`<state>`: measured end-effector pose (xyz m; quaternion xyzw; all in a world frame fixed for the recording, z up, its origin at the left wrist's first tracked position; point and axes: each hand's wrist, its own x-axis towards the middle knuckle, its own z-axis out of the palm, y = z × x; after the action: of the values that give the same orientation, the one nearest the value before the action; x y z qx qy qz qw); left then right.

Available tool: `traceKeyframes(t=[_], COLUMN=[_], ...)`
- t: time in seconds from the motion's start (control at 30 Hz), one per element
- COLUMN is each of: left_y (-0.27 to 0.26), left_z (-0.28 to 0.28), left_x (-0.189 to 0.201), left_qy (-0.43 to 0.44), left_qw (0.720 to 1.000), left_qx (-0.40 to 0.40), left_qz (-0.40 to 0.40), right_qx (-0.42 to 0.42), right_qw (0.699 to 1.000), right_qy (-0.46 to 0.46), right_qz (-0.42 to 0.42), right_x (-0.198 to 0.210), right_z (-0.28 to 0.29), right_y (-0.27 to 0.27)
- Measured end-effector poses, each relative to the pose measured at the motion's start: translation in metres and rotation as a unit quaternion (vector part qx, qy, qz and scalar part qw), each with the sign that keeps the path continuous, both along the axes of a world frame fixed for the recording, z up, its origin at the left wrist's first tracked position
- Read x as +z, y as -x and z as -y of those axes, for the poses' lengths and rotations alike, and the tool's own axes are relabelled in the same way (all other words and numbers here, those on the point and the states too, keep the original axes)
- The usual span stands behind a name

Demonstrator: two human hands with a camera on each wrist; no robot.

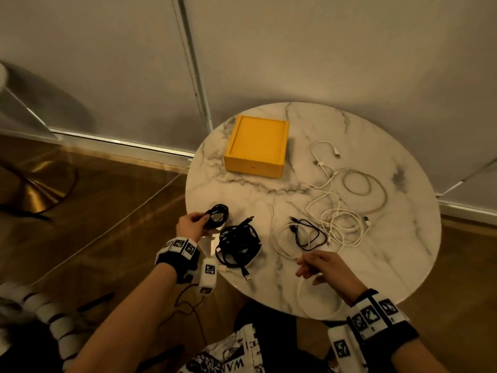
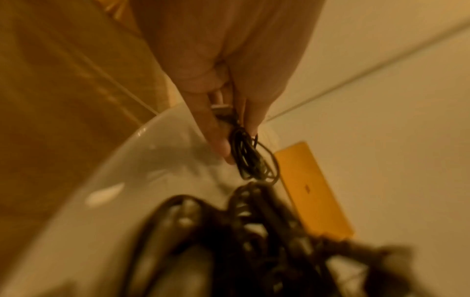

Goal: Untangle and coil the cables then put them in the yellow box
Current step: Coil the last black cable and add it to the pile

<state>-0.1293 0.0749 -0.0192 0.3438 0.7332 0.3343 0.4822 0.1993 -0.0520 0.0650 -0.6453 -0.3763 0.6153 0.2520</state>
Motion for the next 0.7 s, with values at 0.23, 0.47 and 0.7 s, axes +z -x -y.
traceKeyframes(t=[0.23,0.47,0.7], left_y=[-0.006,-0.009,-0.079], left_z=[0.006,0.01,0.021], left_x=[0.014,0.028,0.095], left_qy=[-0.053,-0.109,-0.221], left_qw=[0.956,0.955,0.953], left_qx=[-0.156,-0.15,-0.198], left_qz=[-0.243,-0.232,-0.068], right_qx=[0.002,0.027,0.126], right_qw=[0.999,0.994,0.947], right_qy=[0.023,0.001,-0.072], right_qz=[0.048,0.105,0.287], right_x=[-0.018,-0.032,-0.045], right_z=[0.005,-0.004,-0.037], right_y=[-0.026,-0.041,-0.03])
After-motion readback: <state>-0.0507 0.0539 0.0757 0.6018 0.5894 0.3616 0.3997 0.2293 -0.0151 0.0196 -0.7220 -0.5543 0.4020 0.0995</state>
